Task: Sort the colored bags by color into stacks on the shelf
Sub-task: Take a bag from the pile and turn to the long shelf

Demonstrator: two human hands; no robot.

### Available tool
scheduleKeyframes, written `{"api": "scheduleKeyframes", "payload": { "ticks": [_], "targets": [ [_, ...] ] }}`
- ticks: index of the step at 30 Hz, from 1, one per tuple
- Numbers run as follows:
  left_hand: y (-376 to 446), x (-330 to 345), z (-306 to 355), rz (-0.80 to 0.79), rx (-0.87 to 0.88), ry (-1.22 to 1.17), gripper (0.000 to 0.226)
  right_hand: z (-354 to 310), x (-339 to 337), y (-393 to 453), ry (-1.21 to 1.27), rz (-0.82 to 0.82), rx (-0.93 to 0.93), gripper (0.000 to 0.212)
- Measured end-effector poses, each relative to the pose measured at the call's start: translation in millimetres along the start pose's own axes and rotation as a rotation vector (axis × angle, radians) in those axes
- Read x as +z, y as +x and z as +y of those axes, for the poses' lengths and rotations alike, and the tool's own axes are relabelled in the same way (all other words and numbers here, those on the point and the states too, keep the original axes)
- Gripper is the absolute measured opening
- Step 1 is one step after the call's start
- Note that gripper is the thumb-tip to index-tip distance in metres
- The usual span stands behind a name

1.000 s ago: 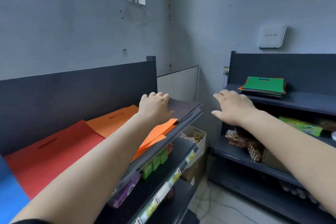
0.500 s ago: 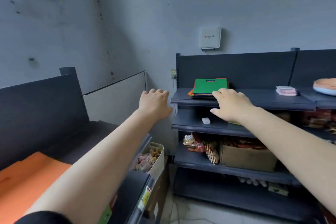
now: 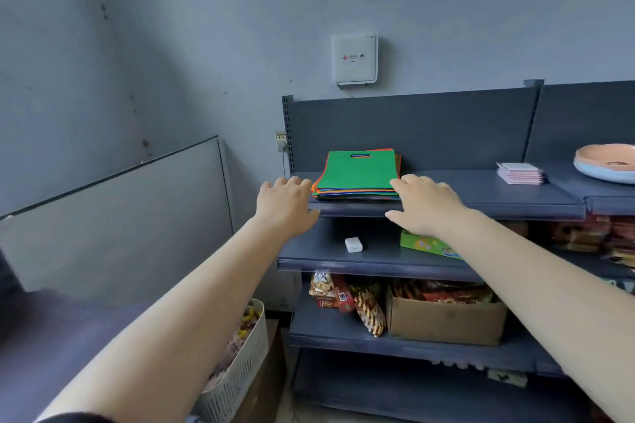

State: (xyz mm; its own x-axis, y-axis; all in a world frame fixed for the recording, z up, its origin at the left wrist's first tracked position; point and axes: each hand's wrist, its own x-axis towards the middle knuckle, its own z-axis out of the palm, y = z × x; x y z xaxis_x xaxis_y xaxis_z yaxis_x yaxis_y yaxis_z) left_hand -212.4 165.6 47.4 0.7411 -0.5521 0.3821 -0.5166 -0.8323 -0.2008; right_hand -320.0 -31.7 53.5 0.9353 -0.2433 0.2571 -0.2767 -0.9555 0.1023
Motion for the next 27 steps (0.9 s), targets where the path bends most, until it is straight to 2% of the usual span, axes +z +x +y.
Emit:
{"api": "scheduleKeyframes", "payload": {
  "ticks": [8, 17, 24, 27],
  "targets": [
    [76, 56, 26, -0.030, -0.071, -0.027, 0.050, 56, 53, 85, 0.026, -0.002, -0.072, 0.055],
    [160, 121, 29, -0.067, -0.052, -0.054, 0.047, 72, 108, 177, 0.026, -0.074, -0.085, 0.058],
    [238, 187, 19, -0.127, -0.034, -0.140, 0.048, 75, 154, 256, 0.047, -0.136, -0.027, 0.059],
    [267, 217, 16, -0.135, -0.051, -0.200, 0.049, 81, 176, 283, 0.131, -0.146, 0.030, 0.058]
  ]
}}
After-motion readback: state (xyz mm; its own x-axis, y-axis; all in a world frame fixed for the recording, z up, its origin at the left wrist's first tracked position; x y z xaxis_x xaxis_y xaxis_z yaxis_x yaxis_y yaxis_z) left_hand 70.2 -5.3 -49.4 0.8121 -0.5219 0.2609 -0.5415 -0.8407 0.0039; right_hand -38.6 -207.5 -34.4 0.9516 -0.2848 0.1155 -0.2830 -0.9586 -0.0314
